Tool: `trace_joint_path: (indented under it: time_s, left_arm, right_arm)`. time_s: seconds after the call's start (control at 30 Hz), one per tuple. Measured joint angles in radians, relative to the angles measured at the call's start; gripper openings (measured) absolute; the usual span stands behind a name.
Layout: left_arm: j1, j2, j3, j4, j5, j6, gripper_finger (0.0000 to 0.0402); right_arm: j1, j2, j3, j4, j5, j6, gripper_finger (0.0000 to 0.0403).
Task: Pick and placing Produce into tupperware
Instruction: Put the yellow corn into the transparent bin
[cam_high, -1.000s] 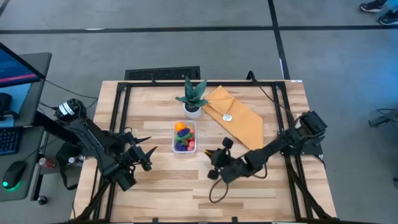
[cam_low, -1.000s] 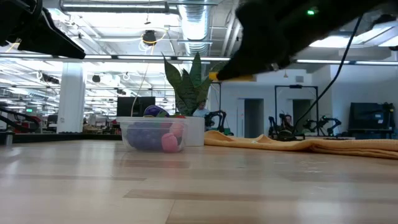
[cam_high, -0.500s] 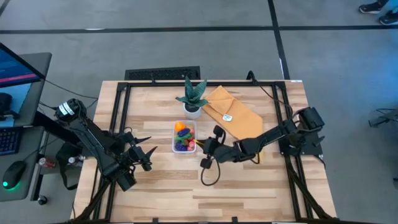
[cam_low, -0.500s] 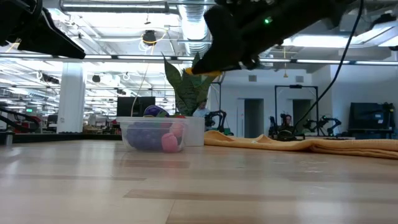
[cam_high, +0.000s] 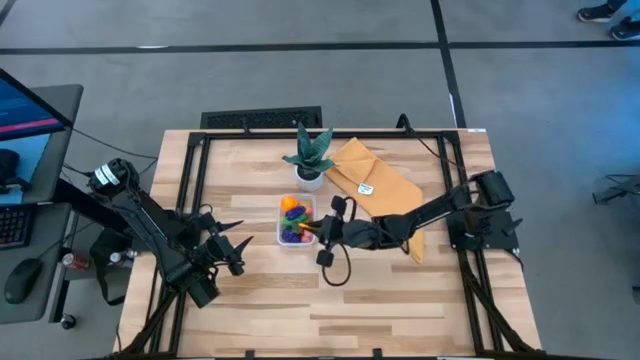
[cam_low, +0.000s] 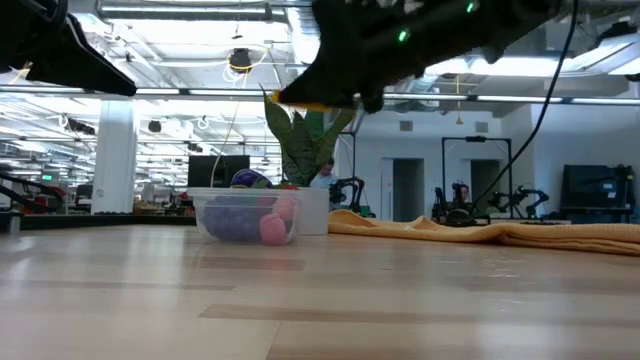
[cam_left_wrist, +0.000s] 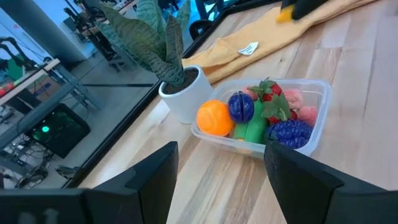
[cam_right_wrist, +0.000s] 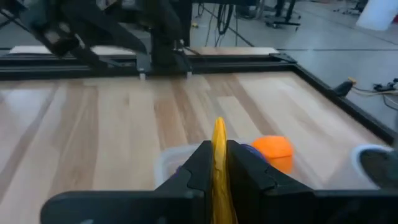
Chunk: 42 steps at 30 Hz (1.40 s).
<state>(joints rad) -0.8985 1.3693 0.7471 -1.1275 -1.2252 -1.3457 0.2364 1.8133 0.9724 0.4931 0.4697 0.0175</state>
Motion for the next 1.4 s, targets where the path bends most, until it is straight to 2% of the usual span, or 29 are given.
trace_joint_path:
  time_s: [0.17, 0.5, 1.0, 1.07, 1.17, 1.4]
  left_arm:
    - [0.0, 0.0, 0.0, 0.002, 0.01, 0.0, 0.0228]
    - [0.0, 0.0, 0.0, 0.001, 0.038, 0.008, 0.0228]
    - [0.0, 0.0, 0.0, 0.004, 0.051, 0.008, 0.0228]
    - [0.0, 0.0, 0.0, 0.004, 0.051, 0.008, 0.0228]
    - [0.0, 0.0, 0.0, 0.004, 0.052, 0.008, 0.0228]
    - [0.0, 0.0, 0.0, 0.004, 0.052, 0.008, 0.0228]
  right_arm:
    - [-0.016, 0.109, 0.018, 0.128, -0.04, -0.062, 0.0035]
    - [-0.062, 0.223, 0.13, 0.073, -0.111, -0.07, 0.0035]
    - [-0.075, 0.237, 0.131, 0.053, -0.135, -0.044, 0.0035]
    - [-0.077, 0.237, 0.131, 0.053, -0.174, -0.044, 0.0037]
    - [-0.084, 0.237, 0.131, 0.058, -0.219, -0.034, 0.0045]
    - [-0.095, 0.237, 0.131, 0.057, -0.219, -0.017, 0.0077]
